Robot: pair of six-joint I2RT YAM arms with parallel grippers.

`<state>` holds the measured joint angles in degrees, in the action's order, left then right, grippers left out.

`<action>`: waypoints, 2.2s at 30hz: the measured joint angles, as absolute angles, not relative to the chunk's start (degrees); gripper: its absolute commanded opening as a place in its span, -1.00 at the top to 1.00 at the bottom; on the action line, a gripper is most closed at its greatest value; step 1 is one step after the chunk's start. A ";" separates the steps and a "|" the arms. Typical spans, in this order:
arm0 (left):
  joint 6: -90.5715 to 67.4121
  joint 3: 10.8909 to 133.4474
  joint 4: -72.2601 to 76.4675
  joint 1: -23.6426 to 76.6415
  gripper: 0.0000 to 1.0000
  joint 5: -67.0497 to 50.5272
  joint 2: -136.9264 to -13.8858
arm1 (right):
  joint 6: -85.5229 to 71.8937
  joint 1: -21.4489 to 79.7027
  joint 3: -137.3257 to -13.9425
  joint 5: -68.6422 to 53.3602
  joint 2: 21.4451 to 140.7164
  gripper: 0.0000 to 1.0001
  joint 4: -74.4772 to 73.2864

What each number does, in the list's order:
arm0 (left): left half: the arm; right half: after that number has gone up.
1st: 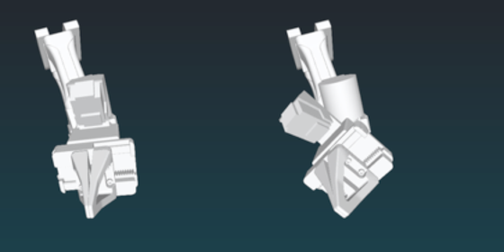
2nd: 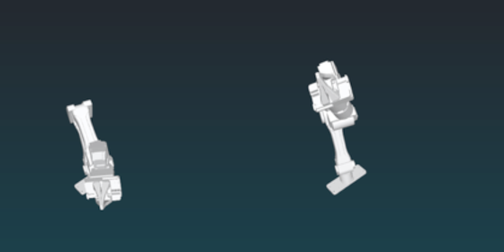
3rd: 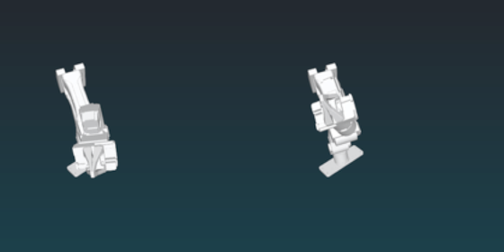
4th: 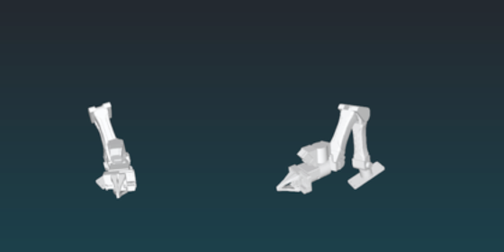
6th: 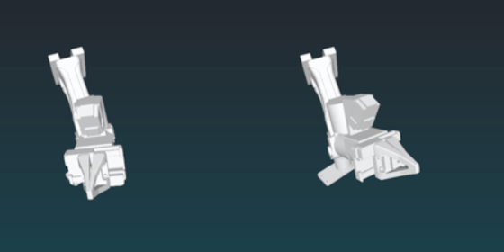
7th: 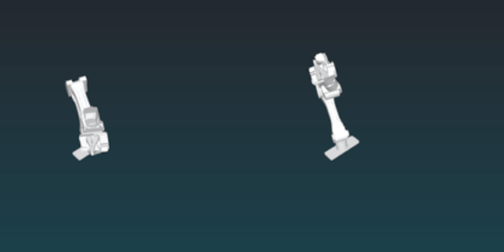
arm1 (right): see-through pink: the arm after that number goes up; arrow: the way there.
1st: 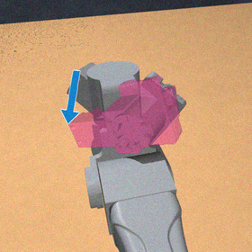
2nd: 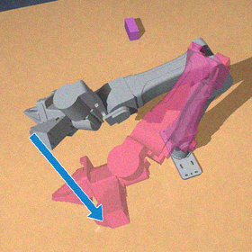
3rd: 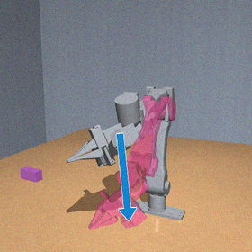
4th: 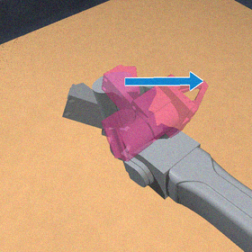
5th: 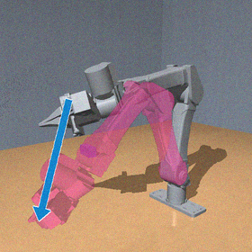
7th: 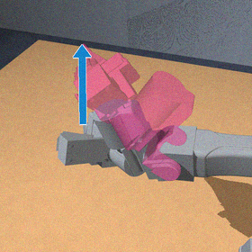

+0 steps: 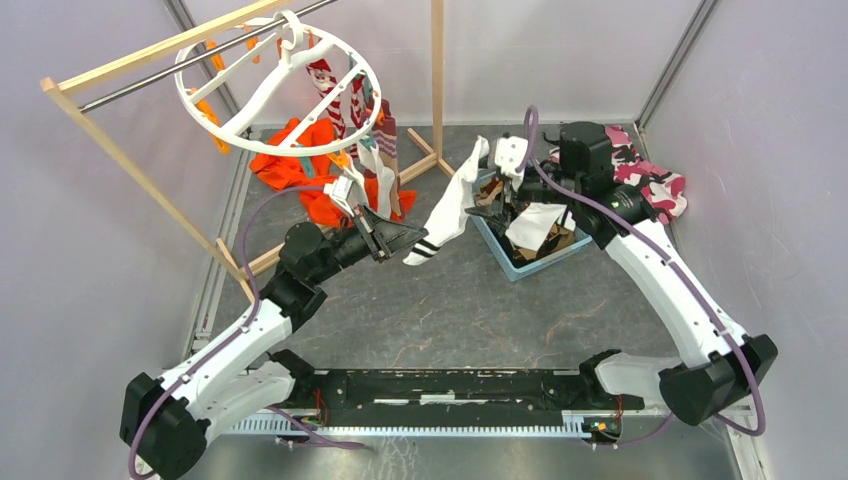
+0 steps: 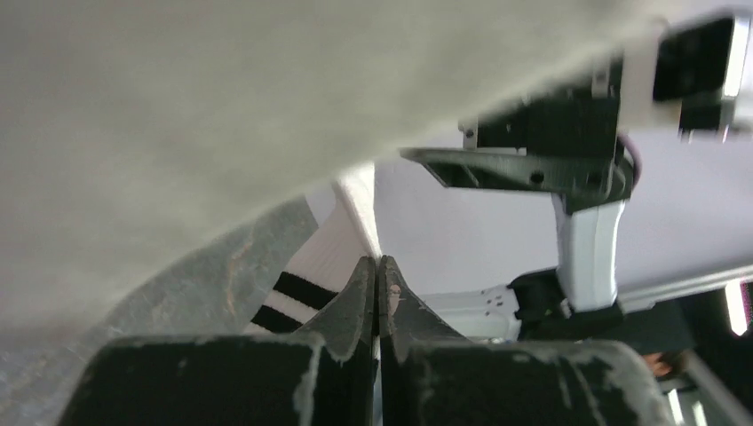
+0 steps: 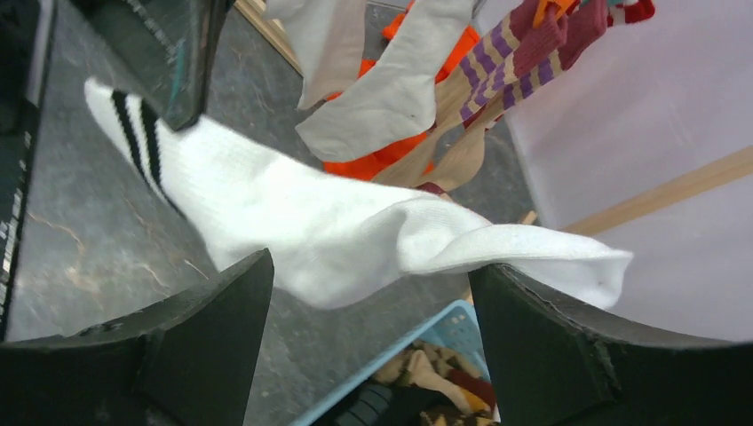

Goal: Clip the socks to the hanger
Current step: Adjust the sock.

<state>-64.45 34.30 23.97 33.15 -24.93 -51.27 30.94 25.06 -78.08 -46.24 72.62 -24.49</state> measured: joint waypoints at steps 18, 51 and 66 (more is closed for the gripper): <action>-92.09 29.61 10.41 33.30 0.96 -11.51 -45.78 | 53.43 31.07 -64.51 -46.50 65.43 -0.85 -19.99; -106.59 28.95 8.25 36.18 0.96 -1.54 -44.25 | 41.76 68.16 -35.88 6.96 66.39 -0.73 27.90; -107.50 28.62 9.15 36.51 0.96 -1.43 -43.42 | 37.32 69.65 -39.64 17.91 76.12 0.11 35.16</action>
